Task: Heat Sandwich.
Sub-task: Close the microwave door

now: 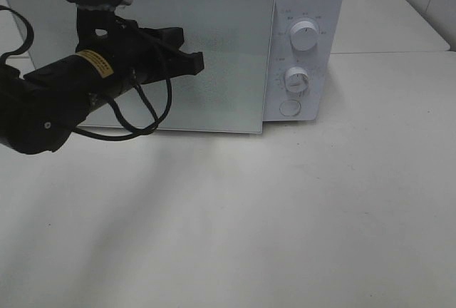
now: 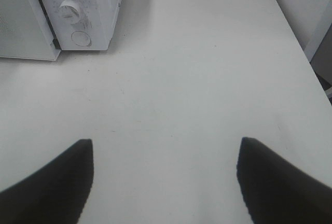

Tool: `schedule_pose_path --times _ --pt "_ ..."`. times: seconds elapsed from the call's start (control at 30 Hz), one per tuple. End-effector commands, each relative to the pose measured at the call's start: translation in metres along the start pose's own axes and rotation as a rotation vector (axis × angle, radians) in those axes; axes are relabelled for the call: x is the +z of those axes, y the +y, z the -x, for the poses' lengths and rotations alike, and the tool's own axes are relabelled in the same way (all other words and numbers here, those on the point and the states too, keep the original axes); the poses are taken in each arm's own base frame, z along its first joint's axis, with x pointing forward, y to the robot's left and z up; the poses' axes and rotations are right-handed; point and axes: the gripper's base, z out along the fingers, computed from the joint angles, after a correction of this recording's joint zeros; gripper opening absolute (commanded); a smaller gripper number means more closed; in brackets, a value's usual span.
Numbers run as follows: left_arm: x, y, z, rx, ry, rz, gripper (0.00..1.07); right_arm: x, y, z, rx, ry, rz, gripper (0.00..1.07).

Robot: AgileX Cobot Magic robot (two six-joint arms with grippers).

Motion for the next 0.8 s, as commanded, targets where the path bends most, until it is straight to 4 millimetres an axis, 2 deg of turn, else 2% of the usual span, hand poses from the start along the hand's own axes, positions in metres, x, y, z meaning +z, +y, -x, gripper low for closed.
schedule_pose_path --times 0.03,0.8 --pt "0.008 -0.003 0.005 -0.016 -0.023 -0.002 0.00 -0.003 0.000 -0.002 -0.004 -0.036 -0.002 0.74" --pt "0.050 -0.006 0.008 -0.030 -0.027 -0.001 0.00 -0.003 0.000 -0.002 -0.004 -0.036 -0.002 0.74"
